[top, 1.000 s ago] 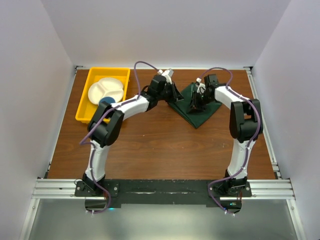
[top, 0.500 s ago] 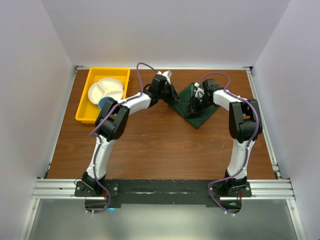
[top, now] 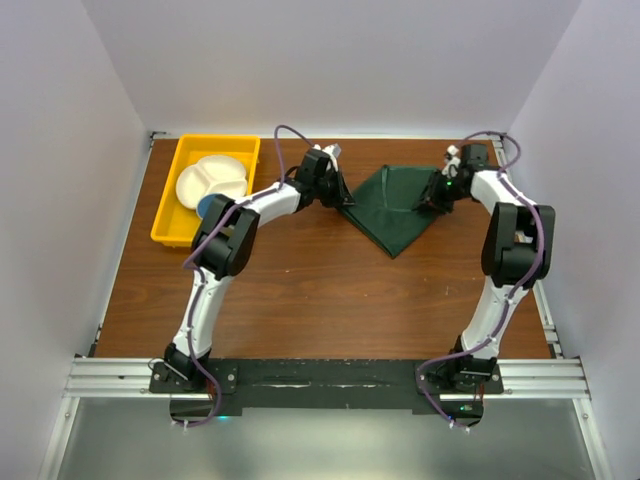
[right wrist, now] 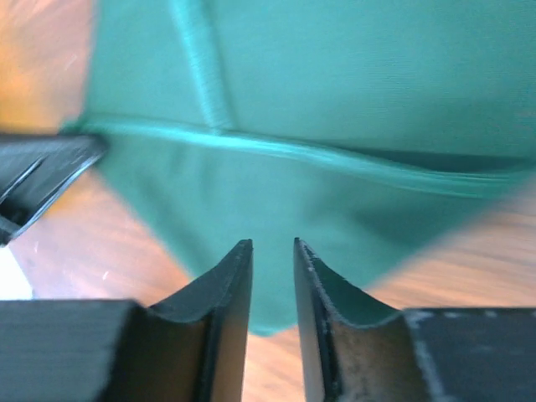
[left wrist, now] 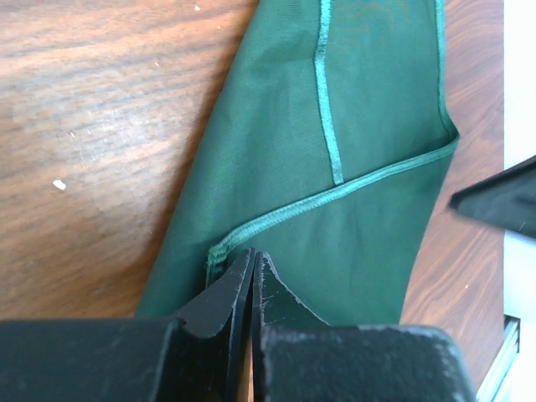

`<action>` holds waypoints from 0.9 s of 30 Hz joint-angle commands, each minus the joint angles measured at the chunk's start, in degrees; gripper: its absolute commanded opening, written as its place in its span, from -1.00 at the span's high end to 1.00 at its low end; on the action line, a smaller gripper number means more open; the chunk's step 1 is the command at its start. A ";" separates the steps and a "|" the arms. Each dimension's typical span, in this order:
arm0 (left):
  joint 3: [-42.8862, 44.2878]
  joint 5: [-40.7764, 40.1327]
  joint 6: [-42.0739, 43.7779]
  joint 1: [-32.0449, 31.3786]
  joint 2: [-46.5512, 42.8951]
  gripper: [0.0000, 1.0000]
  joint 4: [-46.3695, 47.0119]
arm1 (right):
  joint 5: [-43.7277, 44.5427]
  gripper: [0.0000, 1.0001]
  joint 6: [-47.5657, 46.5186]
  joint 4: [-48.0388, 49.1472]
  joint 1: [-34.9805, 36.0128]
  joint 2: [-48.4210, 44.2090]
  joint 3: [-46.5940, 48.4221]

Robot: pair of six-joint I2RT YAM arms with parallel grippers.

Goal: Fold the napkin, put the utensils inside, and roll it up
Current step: Fold the napkin

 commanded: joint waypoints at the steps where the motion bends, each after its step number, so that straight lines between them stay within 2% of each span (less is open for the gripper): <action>1: 4.07 0.83 3.28 0.73 2.36 0.88 -1.17 | 4.45 0.46 -2.10 0.67 -3.06 0.55 1.36; 6: 9.87 1.27 5.75 0.73 5.53 0.88 -5.38 | 5.60 0.55 -2.82 1.55 -3.77 4.75 3.11; 13: 14.53 1.09 7.60 0.73 5.36 0.81 -10.47 | 8.75 0.56 -2.54 0.50 -3.68 6.35 5.22; 16: 16.03 1.62 6.63 0.64 2.46 0.74 -12.41 | 11.30 0.46 -4.13 -1.87 -2.63 3.90 7.50; 20: 12.18 1.80 4.53 0.64 -5.87 0.58 -12.77 | 14.03 0.30 -4.49 -6.52 -1.31 1.08 10.41; 23: 8.67 2.23 3.38 0.73 -11.49 0.57 -15.40 | 15.70 0.16 -4.40 -7.15 0.53 -0.76 10.67; 27: 1.46 3.99 5.22 0.64 -19.94 0.57 -19.79 | 15.78 0.21 -4.48 -8.28 6.68 1.77 14.26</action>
